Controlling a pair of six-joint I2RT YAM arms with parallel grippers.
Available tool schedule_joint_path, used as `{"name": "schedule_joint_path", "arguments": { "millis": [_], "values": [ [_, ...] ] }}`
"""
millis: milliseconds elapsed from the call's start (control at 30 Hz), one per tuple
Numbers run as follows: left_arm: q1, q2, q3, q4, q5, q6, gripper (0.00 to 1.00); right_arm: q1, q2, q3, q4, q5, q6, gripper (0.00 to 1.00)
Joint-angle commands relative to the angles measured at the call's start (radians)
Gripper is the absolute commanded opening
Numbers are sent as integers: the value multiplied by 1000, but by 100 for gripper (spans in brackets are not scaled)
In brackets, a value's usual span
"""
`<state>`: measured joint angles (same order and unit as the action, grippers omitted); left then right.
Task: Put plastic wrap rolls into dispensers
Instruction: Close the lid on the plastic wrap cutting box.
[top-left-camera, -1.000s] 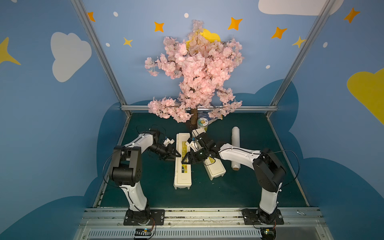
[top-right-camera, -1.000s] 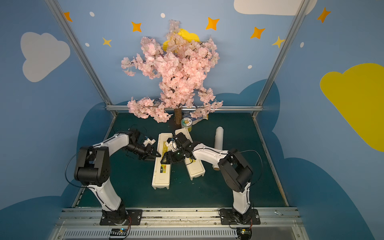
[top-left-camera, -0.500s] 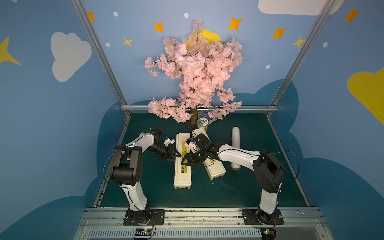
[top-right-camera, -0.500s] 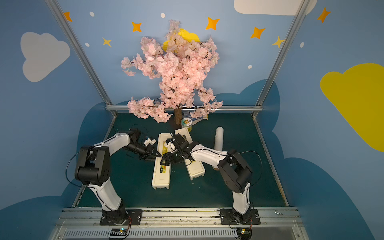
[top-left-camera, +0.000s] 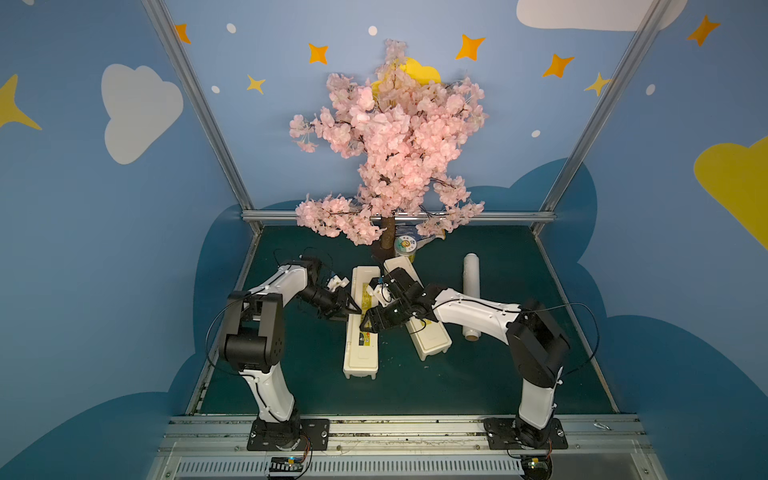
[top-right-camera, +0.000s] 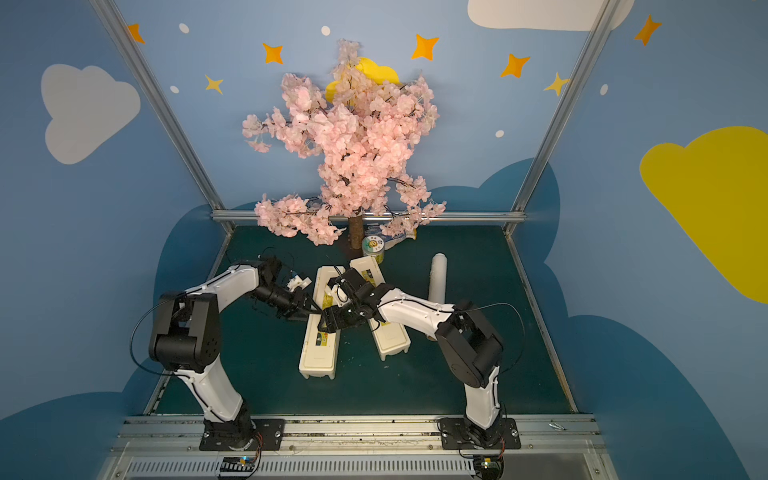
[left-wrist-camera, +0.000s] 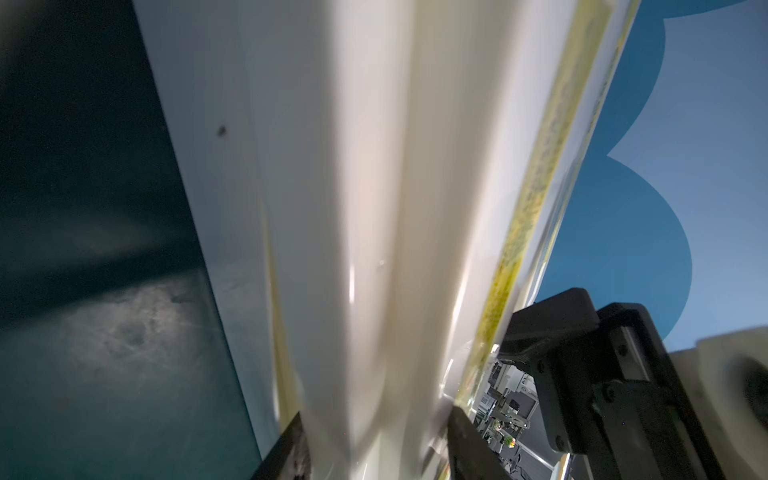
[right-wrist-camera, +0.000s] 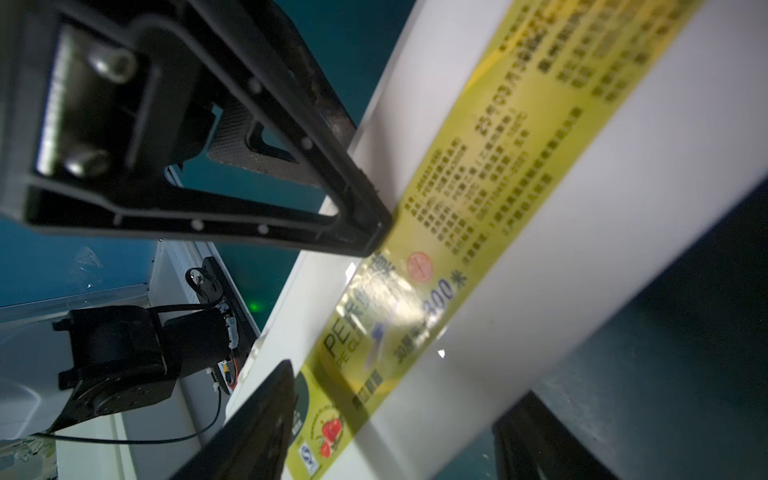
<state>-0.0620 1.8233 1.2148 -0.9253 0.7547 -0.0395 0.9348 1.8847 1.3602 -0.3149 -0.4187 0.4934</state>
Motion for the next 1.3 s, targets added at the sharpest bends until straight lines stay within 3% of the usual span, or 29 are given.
{"name": "schedule_joint_path", "arguments": {
  "millis": [0,333,467,833,1267],
  "values": [
    [-3,24,-26,33,-167,-3,52,53,-29,78,141,-88,-21,72],
    [0,-50,-50,56,-138,-20,68,51,-11,53,145,-60,5,72],
    [-2,-86,-57,68,-122,-29,70,50,-2,38,155,-58,18,72],
    [-21,-101,-107,58,-94,-51,67,7,-54,-76,209,-17,40,71],
    [-13,-133,-118,87,-180,-92,65,-16,-67,-83,203,-45,10,73]
  ]
}}
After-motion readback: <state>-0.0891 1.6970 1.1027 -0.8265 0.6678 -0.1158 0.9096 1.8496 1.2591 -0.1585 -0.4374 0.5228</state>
